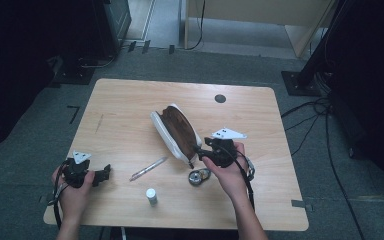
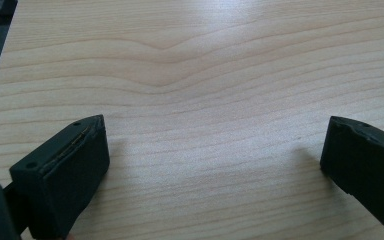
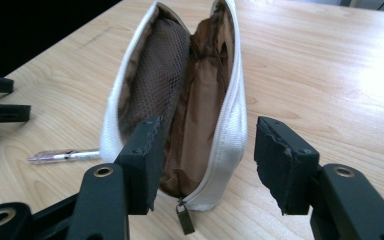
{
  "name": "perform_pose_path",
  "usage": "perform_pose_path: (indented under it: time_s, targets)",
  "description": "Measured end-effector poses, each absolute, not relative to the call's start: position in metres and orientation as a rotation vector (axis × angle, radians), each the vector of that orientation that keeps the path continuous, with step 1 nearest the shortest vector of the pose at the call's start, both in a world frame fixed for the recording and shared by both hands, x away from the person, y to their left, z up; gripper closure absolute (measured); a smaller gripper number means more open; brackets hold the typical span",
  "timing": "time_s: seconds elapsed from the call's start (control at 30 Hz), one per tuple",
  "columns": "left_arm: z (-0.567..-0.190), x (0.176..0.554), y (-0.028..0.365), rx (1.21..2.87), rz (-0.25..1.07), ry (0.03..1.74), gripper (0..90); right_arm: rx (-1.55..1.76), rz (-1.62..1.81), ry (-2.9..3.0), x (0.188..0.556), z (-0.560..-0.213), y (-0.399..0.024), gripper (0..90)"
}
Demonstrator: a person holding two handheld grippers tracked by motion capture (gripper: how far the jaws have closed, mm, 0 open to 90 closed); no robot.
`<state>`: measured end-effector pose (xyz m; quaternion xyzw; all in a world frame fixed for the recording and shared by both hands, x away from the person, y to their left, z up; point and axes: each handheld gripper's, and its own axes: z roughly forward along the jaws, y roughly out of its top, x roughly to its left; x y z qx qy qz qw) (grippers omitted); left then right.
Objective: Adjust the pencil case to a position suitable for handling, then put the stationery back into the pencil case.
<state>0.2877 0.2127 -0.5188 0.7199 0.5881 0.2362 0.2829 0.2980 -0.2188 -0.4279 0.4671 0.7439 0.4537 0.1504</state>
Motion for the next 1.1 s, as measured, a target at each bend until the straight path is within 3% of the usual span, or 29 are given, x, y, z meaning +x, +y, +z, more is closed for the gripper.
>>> perform_pose_path:
  time_s: [0.43, 1.1]
  targets:
    - [-0.519, 0.288, 0.213, 1.928, 0.633, 1.574, 0.0, 1.265, 1.351, 2.165, 0.277, -0.418, -0.212, 46.4]
    - [-0.519, 0.288, 0.213, 1.927, 0.632, 1.575, 0.0, 1.159, 1.461, 2.284, 0.257, -0.43, -0.185, 50.3]
